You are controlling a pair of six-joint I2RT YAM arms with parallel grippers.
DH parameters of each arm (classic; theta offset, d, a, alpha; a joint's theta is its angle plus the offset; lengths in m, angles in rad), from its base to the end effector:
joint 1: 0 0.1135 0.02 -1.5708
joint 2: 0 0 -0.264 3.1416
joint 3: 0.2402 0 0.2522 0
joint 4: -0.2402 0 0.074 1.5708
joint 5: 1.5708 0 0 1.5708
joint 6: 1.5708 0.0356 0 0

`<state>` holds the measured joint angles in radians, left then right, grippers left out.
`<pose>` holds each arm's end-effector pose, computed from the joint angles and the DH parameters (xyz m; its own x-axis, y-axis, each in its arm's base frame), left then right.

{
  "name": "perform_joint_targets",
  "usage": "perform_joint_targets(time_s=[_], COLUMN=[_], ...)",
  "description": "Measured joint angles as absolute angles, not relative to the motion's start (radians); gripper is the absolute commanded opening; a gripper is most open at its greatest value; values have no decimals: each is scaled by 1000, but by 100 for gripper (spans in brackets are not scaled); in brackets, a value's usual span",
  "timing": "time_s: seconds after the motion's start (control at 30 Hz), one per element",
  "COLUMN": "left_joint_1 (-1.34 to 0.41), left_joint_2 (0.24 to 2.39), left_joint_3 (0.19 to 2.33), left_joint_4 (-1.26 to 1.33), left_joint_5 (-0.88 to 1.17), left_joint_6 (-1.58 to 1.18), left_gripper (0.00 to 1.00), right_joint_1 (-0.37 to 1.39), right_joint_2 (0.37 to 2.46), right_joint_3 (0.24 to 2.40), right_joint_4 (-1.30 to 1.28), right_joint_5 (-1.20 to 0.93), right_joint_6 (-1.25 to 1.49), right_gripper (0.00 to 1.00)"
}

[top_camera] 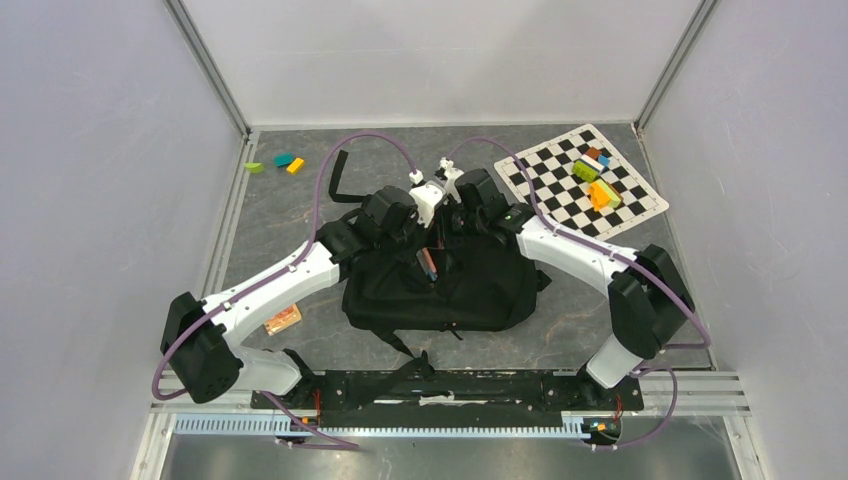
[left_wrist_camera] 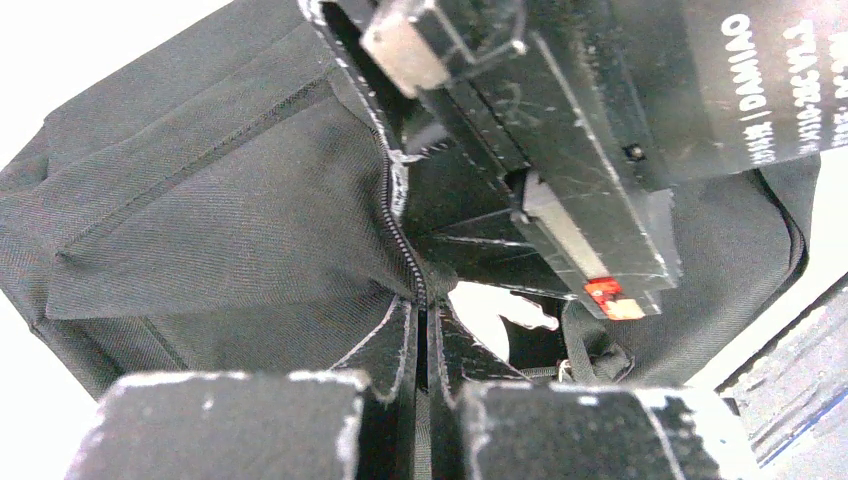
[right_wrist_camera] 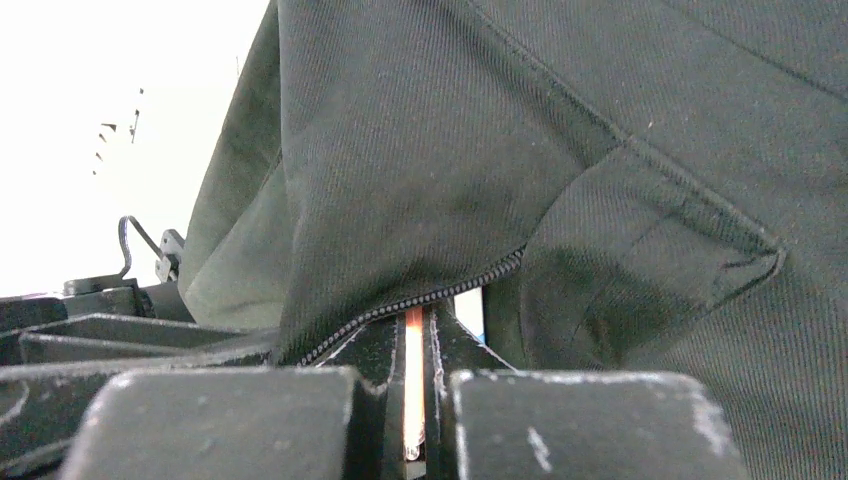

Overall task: Pack the student bag
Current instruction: Place the stationery in the student bag.

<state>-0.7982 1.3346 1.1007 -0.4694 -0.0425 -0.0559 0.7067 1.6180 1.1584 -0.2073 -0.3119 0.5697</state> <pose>0.2063 -0.2095 0.3009 -0.4894 0.4222 -0.7631 0.6665 0.7453 -0.0152 0.2693 0.2443 0.2556 -0.8284 -0.0322 -0.5593 -0.4211 0.6943 0.5836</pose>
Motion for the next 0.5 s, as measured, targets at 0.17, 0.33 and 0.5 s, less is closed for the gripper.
perform_joint_targets(time_s=[0.17, 0.33, 0.5], left_joint_1=[-798, -798, -798], left_joint_2=[1335, 1335, 1335], left_joint_3=[1101, 1100, 1100], left_joint_4=[-470, -469, -469], left_joint_5=[-47, -46, -46], left_joint_6=[-56, -56, -56], left_gripper=[2, 2, 2], right_joint_1=[707, 707, 710], right_joint_2=[1653, 1658, 1658], right_joint_3=[1188, 1189, 1185], right_joint_4=[-207, -210, -211], right_joint_5=[-293, -261, -234], right_joint_6=[556, 538, 525], right_gripper=[0, 0, 0])
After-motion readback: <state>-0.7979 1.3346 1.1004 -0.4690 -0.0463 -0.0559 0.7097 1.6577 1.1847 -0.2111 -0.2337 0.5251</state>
